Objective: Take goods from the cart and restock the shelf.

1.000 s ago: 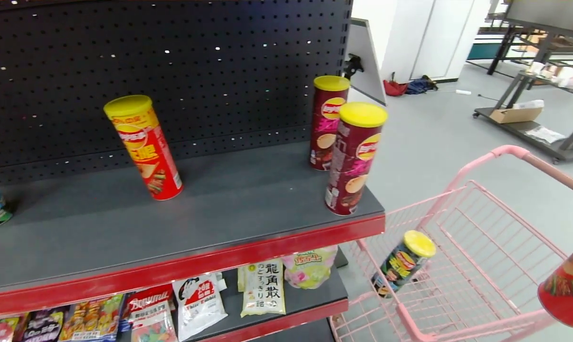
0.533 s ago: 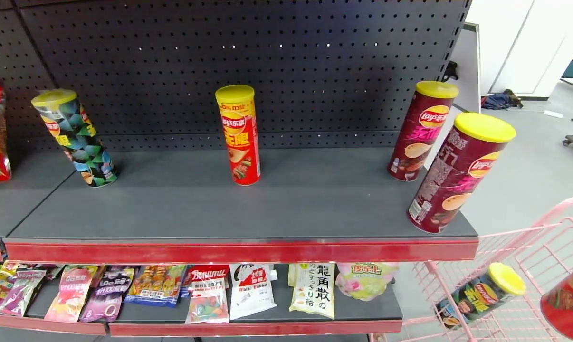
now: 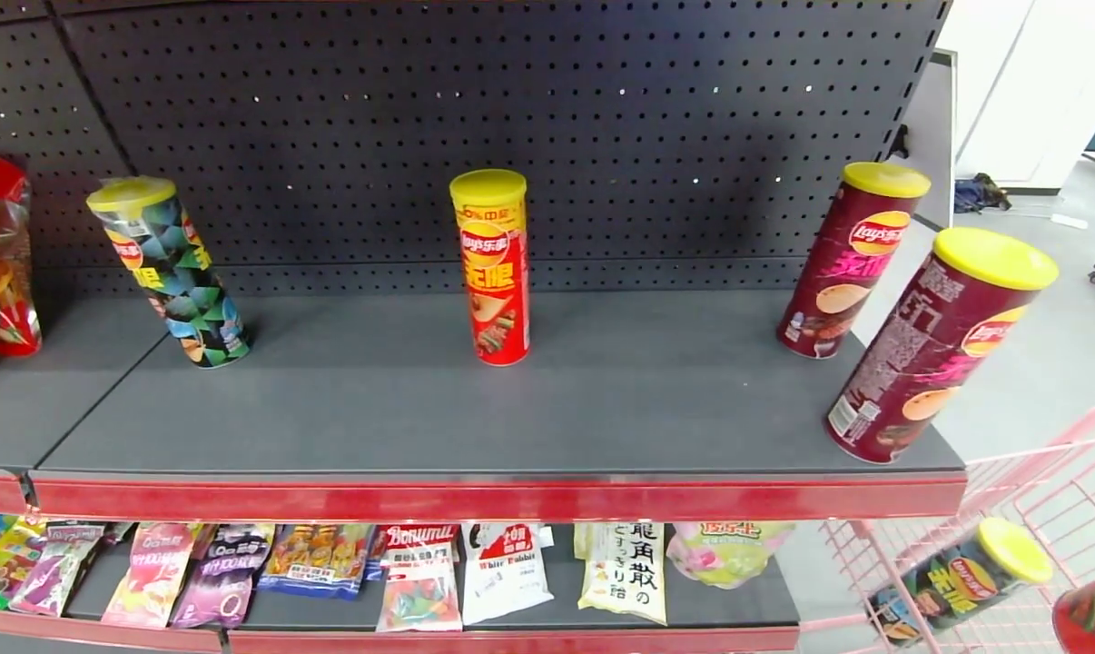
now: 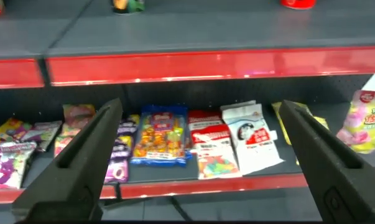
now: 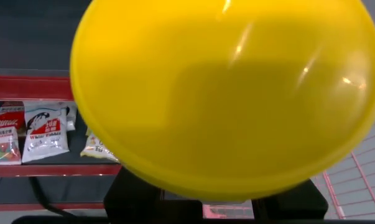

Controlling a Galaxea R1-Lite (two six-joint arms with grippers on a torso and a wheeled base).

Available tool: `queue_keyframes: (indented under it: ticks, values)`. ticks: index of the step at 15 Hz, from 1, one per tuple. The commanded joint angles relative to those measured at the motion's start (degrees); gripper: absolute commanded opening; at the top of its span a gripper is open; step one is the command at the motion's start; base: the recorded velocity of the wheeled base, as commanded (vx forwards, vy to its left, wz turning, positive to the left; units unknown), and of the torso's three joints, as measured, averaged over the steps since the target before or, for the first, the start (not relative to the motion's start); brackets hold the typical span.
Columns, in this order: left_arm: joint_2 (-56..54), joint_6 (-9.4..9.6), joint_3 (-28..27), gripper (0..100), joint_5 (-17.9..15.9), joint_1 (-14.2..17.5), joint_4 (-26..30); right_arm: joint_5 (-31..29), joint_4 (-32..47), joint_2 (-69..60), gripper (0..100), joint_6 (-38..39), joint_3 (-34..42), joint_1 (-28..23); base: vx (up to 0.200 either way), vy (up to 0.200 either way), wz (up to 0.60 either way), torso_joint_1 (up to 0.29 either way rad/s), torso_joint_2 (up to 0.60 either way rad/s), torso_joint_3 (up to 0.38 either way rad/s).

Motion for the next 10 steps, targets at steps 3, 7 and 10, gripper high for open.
queue_keyframes:
  ticks: [3,7,10]
  values:
    - [0.05,-0.01,0.01,100,0.01,0.04,0.02,3.38,-0.02,-1.45,0,-0.04,0.54,0.07,0.0,0.2,0.0,0.002,0.0,0.001]
    - [0.05,-0.01,0.01,100,0.01,0.04,0.02,3.56,-0.29,-2.07,0,-0.04,0.8,-0.02,0.0,0.0,0.0,0.0,0.0,0.0]
    - [0.05,-0.01,0.01,100,0.01,0.04,0.02,6.37,0.15,-3.47,0,0.4,1.59,0.42,0.0,0.0,0.0,0.0,0.0,0.0]
